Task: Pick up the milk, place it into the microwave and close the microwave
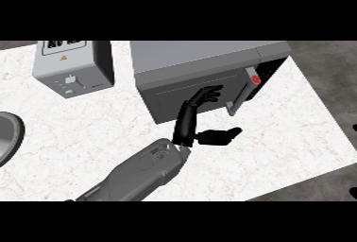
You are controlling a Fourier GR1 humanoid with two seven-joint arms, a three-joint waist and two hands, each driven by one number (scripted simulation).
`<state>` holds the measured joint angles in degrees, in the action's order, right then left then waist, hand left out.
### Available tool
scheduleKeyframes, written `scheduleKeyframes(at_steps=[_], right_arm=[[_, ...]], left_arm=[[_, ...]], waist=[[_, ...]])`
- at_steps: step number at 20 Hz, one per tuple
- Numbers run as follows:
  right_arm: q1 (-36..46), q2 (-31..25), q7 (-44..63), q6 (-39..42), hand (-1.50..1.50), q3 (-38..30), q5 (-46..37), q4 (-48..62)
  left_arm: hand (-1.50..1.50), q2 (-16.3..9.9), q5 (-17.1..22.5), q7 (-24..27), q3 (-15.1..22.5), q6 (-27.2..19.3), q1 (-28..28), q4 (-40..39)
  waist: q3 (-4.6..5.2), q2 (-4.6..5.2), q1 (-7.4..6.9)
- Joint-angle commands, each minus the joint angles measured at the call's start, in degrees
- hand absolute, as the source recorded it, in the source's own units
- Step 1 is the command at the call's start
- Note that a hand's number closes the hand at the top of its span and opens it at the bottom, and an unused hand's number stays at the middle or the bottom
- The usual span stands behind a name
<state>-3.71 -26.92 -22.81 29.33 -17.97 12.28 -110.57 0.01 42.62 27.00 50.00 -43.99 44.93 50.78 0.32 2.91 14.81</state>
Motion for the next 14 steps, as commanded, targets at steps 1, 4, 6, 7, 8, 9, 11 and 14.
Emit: scheduleKeyframes(at_steps=[1, 4, 6, 7, 8, 9, 11, 14], right_arm=[[2.4, -3.0, -0.6, -1.7, 1.50, -2.7, -4.2, -0.9], [4.6, -4.1, -0.6, -2.4, 1.50, -3.7, -4.5, -0.8], [5.5, -4.9, -0.5, -2.3, 1.50, -3.4, -5.0, -0.7], [6.1, -4.7, -0.5, -3.2, 1.50, -3.8, -5.7, 0.5], [6.1, -4.4, -0.3, -3.2, 1.50, -2.8, -6.2, 0.2], [7.5, -4.9, 0.1, -3.5, 1.50, -3.2, -5.9, 0.1], [7.6, -5.4, 0.0, -3.5, 1.50, -3.9, -6.0, 0.8], [9.1, -5.7, 0.5, -3.8, 1.50, -3.3, -6.4, 1.7]], left_arm=[[-1.50, 0.0, 3.6, 0.8, -4.0, -2.3, 3.8, -1.9], [-1.50, 0.0, 5.6, 2.2, -3.8, -3.1, 3.5, -1.3], [-1.50, 0.0, 6.8, 2.1, -4.4, -3.5, 4.6, -1.4], [-1.50, 0.0, 7.3, 3.0, -4.0, -3.2, 3.9, -1.4], [-1.50, 0.0, 7.8, 2.9, -4.1, -3.5, 4.6, -1.6], [-1.50, 0.0, 8.1, 3.5, -3.6, -3.6, 4.7, -1.4], [-1.50, 0.0, 9.1, 4.2, -4.1, -3.3, 4.5, -2.4], [-1.50, 0.0, 10.4, 3.7, -3.6, -3.4, 5.9, -2.3]], waist=[[0.07, 0.73, 0.53], [0.07, 1.01, 0.55], [0.07, 1.31, 0.56], [-0.01, 1.65, -0.18], [-0.02, 1.81, -0.19], [0.03, 1.59, -0.60], [-0.01, 1.75, -0.39], [-0.06, 2.03, -0.55]])
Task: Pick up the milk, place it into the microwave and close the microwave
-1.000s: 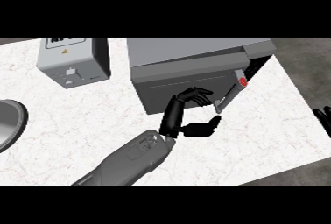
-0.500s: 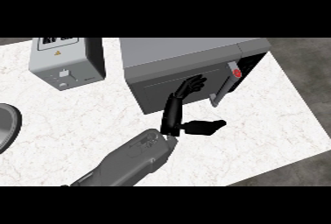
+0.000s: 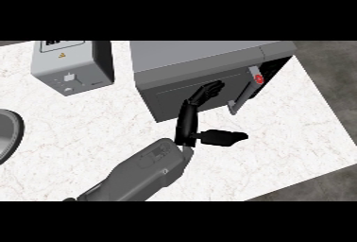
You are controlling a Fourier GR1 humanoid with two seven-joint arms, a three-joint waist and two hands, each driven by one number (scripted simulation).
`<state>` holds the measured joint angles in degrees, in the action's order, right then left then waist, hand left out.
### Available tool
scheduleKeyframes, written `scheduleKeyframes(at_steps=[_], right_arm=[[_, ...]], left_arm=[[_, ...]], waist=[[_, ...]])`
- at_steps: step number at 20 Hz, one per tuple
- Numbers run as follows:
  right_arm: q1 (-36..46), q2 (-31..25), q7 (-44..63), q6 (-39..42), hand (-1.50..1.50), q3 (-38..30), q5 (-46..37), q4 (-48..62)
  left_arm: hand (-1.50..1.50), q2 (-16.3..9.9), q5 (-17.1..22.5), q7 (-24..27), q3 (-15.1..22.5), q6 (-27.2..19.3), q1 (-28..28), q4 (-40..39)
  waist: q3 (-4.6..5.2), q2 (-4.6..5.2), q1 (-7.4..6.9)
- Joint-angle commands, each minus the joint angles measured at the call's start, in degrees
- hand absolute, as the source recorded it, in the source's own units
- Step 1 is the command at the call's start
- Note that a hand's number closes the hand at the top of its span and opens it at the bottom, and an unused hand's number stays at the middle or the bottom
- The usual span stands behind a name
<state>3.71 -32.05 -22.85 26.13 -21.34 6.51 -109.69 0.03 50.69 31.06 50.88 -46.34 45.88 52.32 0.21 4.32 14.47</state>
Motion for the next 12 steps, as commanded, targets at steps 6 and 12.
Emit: scheduleKeyframes(at_steps=[6, 12], right_arm=[[3.6, -1.1, 0.3, -0.6, 1.50, 0.1, -0.6, 2.2], [3.1, 7.1, 1.6, 1.6, -1.50, 3.9, 10.3, 7.6]], left_arm=[[-1.50, 0.0, 3.9, 2.5, -3.7, -0.8, 4.6, -4.6], [-1.50, 0.0, 5.1, 3.9, -2.7, -0.8, 4.4, -4.4]], waist=[[0.00, 1.18, 0.26], [-0.57, 1.46, -0.52]])
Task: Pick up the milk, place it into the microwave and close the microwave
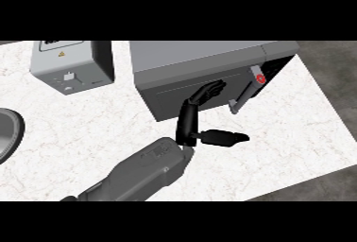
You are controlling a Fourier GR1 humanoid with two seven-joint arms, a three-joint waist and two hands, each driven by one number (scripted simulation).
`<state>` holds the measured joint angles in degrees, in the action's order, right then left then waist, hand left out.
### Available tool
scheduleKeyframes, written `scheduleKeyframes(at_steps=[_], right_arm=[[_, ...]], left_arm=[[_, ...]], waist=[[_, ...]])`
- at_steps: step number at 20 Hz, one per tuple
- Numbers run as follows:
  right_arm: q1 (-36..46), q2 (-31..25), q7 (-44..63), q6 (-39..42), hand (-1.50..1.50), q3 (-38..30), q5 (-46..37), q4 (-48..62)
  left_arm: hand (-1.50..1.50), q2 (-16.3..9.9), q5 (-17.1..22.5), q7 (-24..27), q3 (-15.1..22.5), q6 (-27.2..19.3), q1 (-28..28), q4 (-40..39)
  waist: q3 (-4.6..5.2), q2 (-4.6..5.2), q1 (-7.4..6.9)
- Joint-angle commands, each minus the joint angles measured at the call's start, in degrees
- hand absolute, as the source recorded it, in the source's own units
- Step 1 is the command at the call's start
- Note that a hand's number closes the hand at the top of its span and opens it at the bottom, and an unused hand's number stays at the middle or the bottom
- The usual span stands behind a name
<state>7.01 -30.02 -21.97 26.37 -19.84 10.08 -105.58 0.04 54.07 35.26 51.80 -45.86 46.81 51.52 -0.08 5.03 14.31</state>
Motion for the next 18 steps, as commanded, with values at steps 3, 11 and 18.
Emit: scheduleKeyframes(at_steps=[3, 11, 18], right_arm=[[0.4, 4.3, 2.2, 3.1, -1.50, 2.6, 9.3, 5.2], [3.2, 2.6, 4.5, 5.6, -1.50, 2.0, 14.2, 9.8], [5.7, 0.6, 5.2, 8.1, -1.50, 1.0, 17.8, 13.2]], left_arm=[[-1.50, 0.0, 2.4, 0.8, -3.5, -0.8, 4.1, -4.2], [-1.50, 0.0, 4.6, 2.0, -3.5, -0.7, 4.5, -5.9], [-1.50, 0.0, 5.7, 4.1, -3.2, -0.1, 4.5, -6.5]], waist=[[0.03, 0.62, 0.26], [0.12, 0.69, 0.53], [0.11, 0.82, 1.03]])
